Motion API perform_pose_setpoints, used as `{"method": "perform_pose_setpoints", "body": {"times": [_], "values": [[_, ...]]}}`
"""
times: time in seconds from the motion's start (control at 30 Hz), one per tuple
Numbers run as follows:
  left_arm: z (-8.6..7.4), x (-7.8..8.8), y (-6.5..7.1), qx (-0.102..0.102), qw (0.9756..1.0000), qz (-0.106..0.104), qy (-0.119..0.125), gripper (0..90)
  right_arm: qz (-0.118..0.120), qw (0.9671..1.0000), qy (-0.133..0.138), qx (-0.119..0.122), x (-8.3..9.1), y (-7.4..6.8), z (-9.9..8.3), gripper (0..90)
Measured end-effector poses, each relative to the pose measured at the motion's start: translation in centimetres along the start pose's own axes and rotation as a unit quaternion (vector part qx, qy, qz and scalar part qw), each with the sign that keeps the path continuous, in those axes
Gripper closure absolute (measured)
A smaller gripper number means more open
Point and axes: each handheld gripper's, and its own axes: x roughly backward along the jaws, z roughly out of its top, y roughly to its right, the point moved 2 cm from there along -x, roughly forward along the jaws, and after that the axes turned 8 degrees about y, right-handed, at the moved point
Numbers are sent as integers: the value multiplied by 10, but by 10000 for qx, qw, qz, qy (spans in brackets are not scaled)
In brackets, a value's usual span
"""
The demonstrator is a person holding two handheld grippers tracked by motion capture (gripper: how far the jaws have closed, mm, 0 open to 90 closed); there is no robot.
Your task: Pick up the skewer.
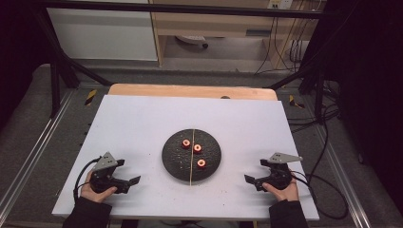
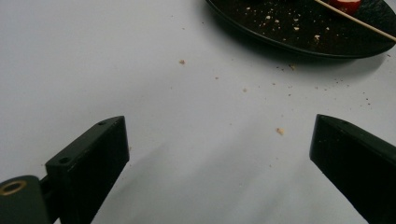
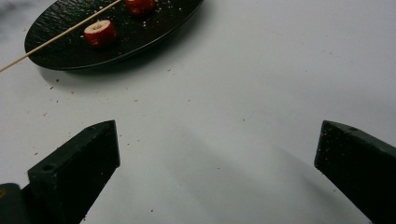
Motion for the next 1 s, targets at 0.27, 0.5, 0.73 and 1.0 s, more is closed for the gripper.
{"method": "perform_pose_setpoints", "body": {"times": [0.27, 0.5, 0.73, 1.0], "values": [[4, -1, 6, -27, 10000, -41, 8, 37, -8, 10000, 8, -52, 1, 0, 0, 9], [8, -2, 11, -12, 10000, -88, 19, 44, -5, 10000, 6, -27, 1, 0, 0, 11], [13, -6, 21, -23, 9999, -129, 1, 54, -13, 10000, 4, -23, 1, 0, 0, 11], [22, -13, 37, -88, 9997, -211, -36, 90, -33, 10000, -10, -13, 1, 0, 0, 11]]}}
